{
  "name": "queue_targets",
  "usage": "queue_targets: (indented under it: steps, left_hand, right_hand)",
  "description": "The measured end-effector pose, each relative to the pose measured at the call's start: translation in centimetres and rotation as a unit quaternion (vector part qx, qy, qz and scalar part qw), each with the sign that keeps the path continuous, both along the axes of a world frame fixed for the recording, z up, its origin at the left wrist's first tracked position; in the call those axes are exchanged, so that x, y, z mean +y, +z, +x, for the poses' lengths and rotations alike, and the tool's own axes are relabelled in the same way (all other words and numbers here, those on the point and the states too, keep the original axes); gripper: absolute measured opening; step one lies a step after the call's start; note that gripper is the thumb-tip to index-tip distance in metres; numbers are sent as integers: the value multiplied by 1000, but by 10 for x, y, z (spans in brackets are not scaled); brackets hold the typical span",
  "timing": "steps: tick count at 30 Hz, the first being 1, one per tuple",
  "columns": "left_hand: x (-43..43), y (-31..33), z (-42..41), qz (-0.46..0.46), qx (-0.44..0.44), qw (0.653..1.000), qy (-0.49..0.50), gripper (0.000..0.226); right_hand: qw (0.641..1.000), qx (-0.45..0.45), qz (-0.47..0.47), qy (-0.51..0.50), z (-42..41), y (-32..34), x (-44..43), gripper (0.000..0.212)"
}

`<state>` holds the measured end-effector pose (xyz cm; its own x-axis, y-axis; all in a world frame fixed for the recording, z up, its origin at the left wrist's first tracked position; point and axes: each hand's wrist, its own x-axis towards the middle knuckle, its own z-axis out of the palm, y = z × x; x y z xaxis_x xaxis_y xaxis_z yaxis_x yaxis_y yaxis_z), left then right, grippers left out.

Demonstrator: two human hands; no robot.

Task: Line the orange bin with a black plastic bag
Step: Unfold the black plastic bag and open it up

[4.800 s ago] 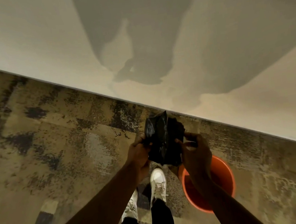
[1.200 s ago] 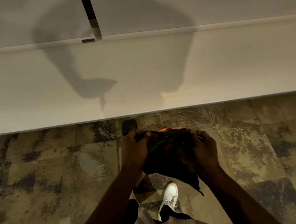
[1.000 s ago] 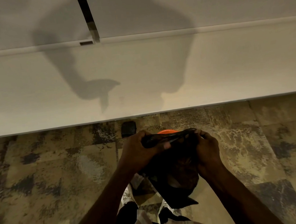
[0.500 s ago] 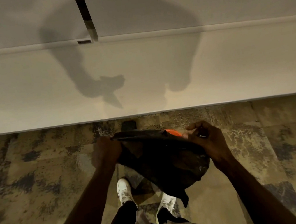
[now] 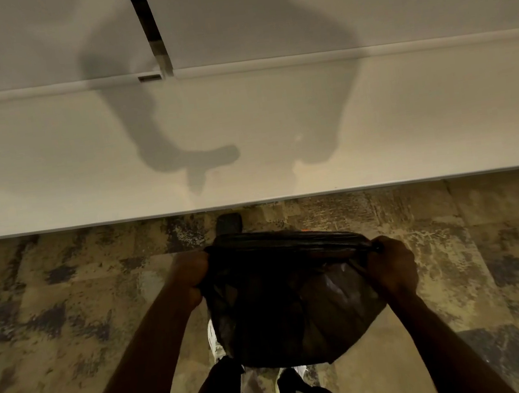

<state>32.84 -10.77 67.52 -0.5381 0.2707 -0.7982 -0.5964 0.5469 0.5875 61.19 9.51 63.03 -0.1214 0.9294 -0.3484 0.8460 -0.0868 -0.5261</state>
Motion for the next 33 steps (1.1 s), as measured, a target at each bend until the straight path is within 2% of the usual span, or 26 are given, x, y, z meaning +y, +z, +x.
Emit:
queue_targets:
  steps: [1, 2, 3, 4, 8, 10, 12, 15, 16, 18, 21, 22, 25, 28, 29, 31, 33]
  left_hand:
    - [-3, -7, -3, -67, 118, 988, -75, 21]
    - [-5, -11, -5, -122, 208, 960, -140, 15]
    - [-7, -15, -6, -158, 255, 937, -180, 10]
    - [-9, -19, -6, -180, 275, 922, -204, 9]
    - [-20, -40, -11, -226, 271, 924, -146, 10]
    - [-24, -48, -16, -223, 214, 947, -92, 20]
    - [-24, -52, -20, -171, 105, 980, -12, 23]
    - [-20, -47, -26, -84, -87, 986, 114, 15]
    - [-18, -43, -28, -44, -150, 975, 157, 18]
    - [-16, -38, -33, 36, -250, 931, 264, 21]
    - [-13, -41, -37, 107, -285, 868, 392, 49]
    - [-10, -42, -35, 120, -275, 869, 394, 47]
    - [-3, -45, -30, 94, -215, 917, 322, 40]
    - [7, -41, -29, 76, -140, 956, 246, 41]
    - [13, -36, -28, 76, -95, 969, 214, 38]
    - [28, -21, -21, 73, 50, 978, 187, 30]
    - [37, -3, -12, 58, 248, 951, 178, 31]
  right_hand:
    - [999, 12, -6, -30, 2, -2, 5, 24]
    - [998, 24, -14, -59, 3, -4, 9, 26]
    - [995, 39, -21, -87, 5, -6, 14, 28]
    - [991, 60, -25, -114, 5, -6, 17, 30]
    - [974, 130, -43, -179, 2, -10, 28, 32]
    - [971, 144, -68, -178, -3, -13, 32, 30]
    - [973, 142, -86, -163, -7, -15, 34, 27]
    - [974, 133, -89, -161, -8, -19, 34, 27]
    - [972, 134, -94, -171, -7, -20, 33, 28]
    - [965, 146, -100, -194, -6, -23, 32, 29]
    - [947, 170, -130, -239, -5, -26, 29, 22]
    - [937, 182, -155, -255, -5, -26, 29, 20]
    - [909, 216, -235, -267, -4, -26, 29, 16]
    - [912, 227, -235, -249, -10, -22, 33, 30]
    - [915, 243, -217, -236, -14, -18, 34, 34]
    - [916, 304, -150, -213, -28, -4, 35, 45]
    - [907, 381, -1, -181, -42, 16, 31, 53]
